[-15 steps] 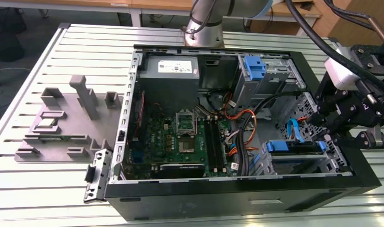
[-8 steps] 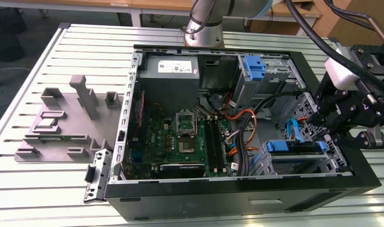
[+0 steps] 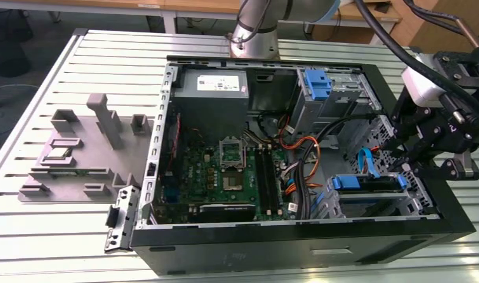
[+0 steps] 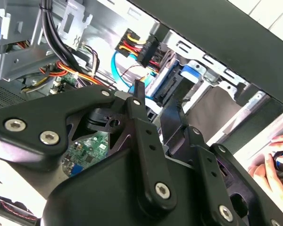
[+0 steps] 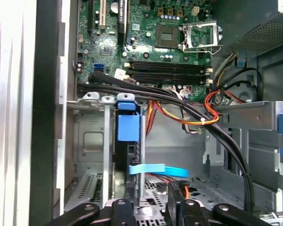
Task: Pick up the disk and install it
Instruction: 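Insert the second disk wire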
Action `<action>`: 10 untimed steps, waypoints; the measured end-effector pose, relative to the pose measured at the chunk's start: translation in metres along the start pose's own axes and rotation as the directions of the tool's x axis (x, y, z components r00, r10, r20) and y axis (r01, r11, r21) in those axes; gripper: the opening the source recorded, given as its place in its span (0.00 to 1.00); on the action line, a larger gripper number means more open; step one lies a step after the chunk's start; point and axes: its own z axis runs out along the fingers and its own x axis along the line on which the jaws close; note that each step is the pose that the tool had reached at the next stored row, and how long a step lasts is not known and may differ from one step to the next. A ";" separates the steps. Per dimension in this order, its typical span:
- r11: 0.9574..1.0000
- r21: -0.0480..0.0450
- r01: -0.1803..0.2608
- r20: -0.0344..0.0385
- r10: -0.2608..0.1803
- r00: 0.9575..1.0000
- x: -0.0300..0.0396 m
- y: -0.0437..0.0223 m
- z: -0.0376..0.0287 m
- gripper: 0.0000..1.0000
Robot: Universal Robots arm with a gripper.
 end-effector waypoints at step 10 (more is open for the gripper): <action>1.000 0.000 0.000 0.000 0.000 1.000 -0.0137 -0.0073 0.0021 0.41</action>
